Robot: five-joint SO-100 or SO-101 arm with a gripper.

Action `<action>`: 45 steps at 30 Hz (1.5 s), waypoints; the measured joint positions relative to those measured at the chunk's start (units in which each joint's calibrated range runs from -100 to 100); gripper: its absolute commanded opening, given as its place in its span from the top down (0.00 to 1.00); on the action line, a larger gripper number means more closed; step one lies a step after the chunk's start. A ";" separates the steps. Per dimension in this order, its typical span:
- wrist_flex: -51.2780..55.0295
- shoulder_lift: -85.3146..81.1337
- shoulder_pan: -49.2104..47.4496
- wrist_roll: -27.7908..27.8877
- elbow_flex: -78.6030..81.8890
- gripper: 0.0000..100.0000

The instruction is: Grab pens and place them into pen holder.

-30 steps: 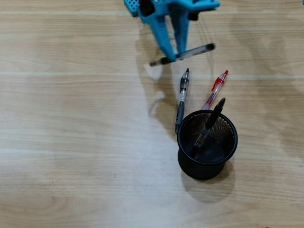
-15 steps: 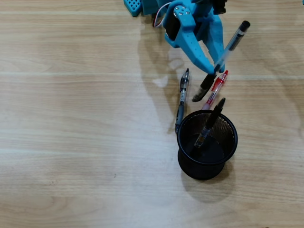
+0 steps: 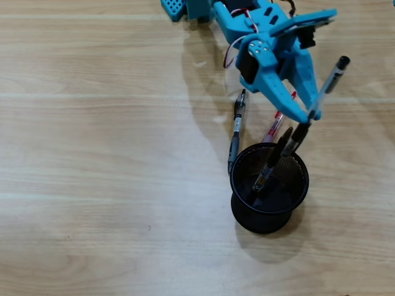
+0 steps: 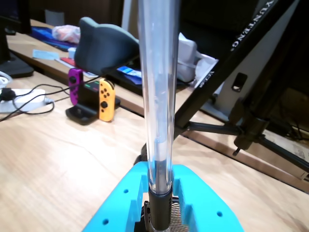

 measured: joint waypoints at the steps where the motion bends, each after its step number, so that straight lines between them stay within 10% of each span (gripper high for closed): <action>1: 0.00 0.76 0.09 0.00 -0.80 0.98; 20: 0.00 13.32 3.70 -3.48 -9.05 0.83; 33: 1.56 7.80 3.43 -2.96 -9.14 0.98; 45: 50.69 -18.07 2.80 0.36 -6.92 0.98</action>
